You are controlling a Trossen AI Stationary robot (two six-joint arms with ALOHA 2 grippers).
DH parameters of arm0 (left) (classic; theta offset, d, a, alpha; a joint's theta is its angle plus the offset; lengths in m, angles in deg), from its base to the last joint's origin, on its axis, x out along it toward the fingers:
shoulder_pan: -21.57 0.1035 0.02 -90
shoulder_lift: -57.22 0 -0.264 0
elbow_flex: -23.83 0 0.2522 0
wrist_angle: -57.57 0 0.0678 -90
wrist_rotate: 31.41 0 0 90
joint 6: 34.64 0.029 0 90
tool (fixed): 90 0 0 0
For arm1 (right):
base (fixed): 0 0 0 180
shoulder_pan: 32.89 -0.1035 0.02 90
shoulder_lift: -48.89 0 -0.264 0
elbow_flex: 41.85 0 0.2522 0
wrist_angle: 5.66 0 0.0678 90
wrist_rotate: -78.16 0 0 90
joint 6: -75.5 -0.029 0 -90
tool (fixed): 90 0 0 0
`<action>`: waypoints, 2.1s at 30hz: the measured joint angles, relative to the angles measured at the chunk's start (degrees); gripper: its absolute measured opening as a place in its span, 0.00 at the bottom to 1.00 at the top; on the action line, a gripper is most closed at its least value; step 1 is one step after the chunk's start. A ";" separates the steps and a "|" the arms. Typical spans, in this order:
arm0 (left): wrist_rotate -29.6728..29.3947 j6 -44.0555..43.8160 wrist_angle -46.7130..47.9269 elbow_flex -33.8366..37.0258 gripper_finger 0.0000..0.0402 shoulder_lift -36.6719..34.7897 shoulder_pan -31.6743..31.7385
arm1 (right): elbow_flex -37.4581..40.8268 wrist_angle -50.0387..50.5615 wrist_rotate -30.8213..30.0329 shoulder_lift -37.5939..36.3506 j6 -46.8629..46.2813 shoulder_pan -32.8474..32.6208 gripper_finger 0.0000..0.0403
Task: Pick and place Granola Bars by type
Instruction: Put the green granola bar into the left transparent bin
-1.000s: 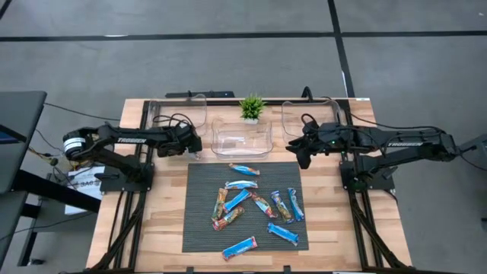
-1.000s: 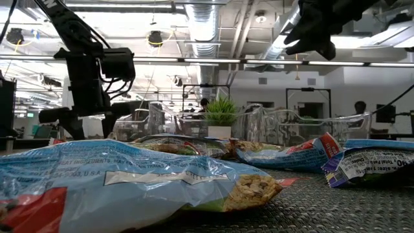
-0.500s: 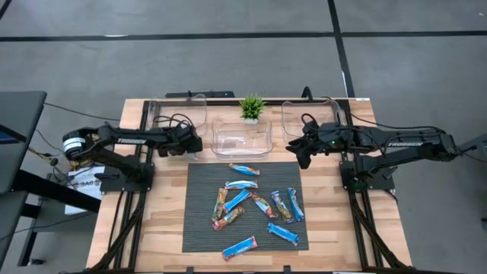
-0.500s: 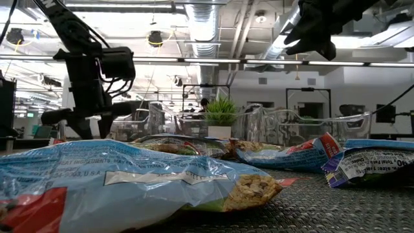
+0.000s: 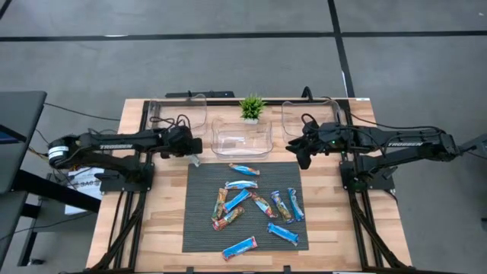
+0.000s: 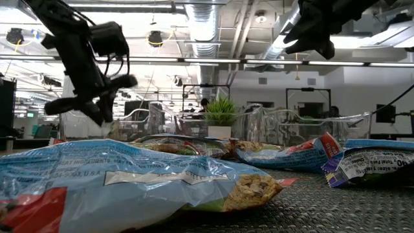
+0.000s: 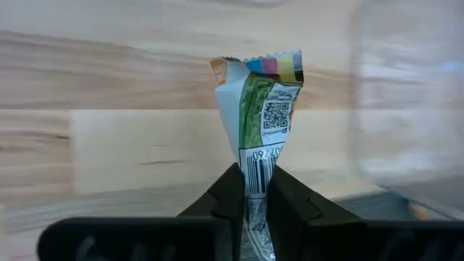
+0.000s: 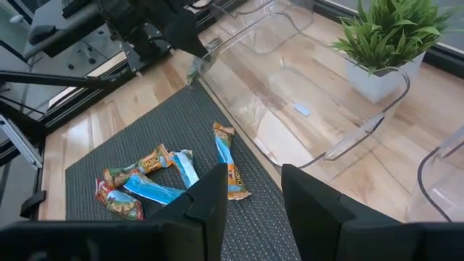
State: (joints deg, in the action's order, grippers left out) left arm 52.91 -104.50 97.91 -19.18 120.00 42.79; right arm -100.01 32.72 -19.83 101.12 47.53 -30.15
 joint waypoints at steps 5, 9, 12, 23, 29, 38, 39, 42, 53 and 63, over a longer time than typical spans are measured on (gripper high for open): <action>-0.84 -0.18 -5.65 -0.07 0.08 -7.78 -0.47 | 0.00 -0.63 -0.02 0.00 0.13 0.00 0.30; -5.76 0.36 -11.91 -0.13 0.09 -13.63 -0.33 | 0.00 -1.45 -0.02 0.00 0.13 0.00 0.30; -14.05 2.00 -15.21 -0.19 0.08 -17.32 1.06 | 0.00 -1.94 -0.04 0.00 0.12 0.01 0.30; -20.59 9.70 -12.03 -0.26 0.07 -18.08 13.96 | -0.01 -2.85 -11.87 -0.01 0.47 0.02 0.30; -15.99 10.82 -9.07 -0.26 0.07 -13.39 19.08 | -0.02 -2.86 -21.15 -0.02 2.27 0.02 0.30; -12.57 15.78 -11.07 -0.26 0.17 -9.77 23.16 | -0.02 -2.88 -22.01 -0.02 2.99 0.02 0.30; -12.64 16.05 -11.09 -0.26 0.20 -9.77 23.46 | -0.02 -2.87 -21.99 -0.02 2.99 0.02 0.30; -12.53 16.13 -11.27 -0.26 0.28 -9.91 24.27 | -0.02 -2.88 -21.97 -0.02 2.97 0.02 0.30; 4.50 23.24 -27.64 -0.85 0.40 -9.93 20.52 | -0.02 -2.86 -21.94 -0.02 2.97 0.02 0.30; 5.96 28.80 -1.85 -16.46 0.36 -8.94 -1.53 | -0.02 -2.64 -21.85 -0.02 2.98 0.00 0.30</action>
State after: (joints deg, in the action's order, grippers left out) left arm 58.87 -75.70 96.05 -35.64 111.07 41.27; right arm -100.03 30.08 -41.68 101.10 50.51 -30.15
